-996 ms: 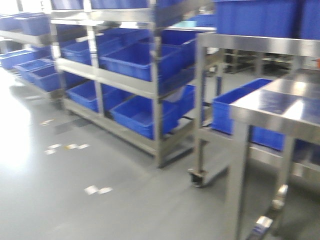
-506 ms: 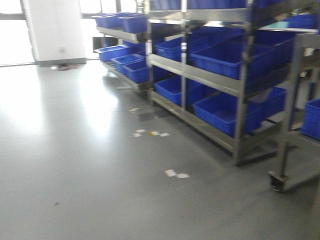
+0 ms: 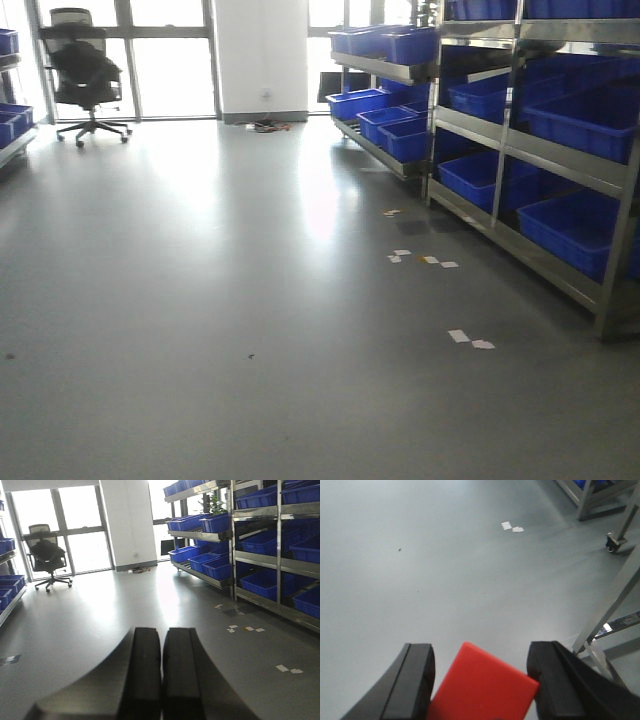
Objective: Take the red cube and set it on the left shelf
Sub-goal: 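Drive the base away from the table carrying the red cube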
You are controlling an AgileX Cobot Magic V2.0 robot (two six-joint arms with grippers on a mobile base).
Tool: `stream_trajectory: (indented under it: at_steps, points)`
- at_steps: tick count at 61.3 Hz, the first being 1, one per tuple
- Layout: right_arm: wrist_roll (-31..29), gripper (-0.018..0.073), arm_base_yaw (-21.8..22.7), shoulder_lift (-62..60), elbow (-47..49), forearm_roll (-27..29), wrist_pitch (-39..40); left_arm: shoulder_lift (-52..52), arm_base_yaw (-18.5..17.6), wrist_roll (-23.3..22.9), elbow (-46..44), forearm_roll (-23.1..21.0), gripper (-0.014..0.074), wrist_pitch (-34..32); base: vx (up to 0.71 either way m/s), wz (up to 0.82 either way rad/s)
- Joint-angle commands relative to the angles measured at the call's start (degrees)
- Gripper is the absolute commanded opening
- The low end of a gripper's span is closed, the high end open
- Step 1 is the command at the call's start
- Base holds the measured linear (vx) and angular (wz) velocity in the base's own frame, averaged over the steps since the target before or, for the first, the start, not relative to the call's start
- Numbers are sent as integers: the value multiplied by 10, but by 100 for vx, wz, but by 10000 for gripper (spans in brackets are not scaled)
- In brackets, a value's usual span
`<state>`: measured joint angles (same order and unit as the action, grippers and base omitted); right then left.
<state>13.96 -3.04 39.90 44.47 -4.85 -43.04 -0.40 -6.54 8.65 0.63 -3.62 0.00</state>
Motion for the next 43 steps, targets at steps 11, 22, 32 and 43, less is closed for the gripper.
stream_trajectory:
  at_steps: [11, 22, 32, 43]
  points:
    - [-6, 58, 3, 1, 21, -8, 38, 5, -4, 1, 13, -2, 106, -48, -27, 27]
    - [-6, 58, 3, 1, 21, -8, 38, 5, -4, 1, 13, -2, 106, -48, -23, 32]
    - [-6, 58, 3, 1, 21, -8, 37, 5, -4, 1, 13, -2, 106, -48, -16, 39]
    - [-6, 58, 3, 1, 21, -8, 37, 5, -4, 1, 13, -2, 106, -48, -5, 37]
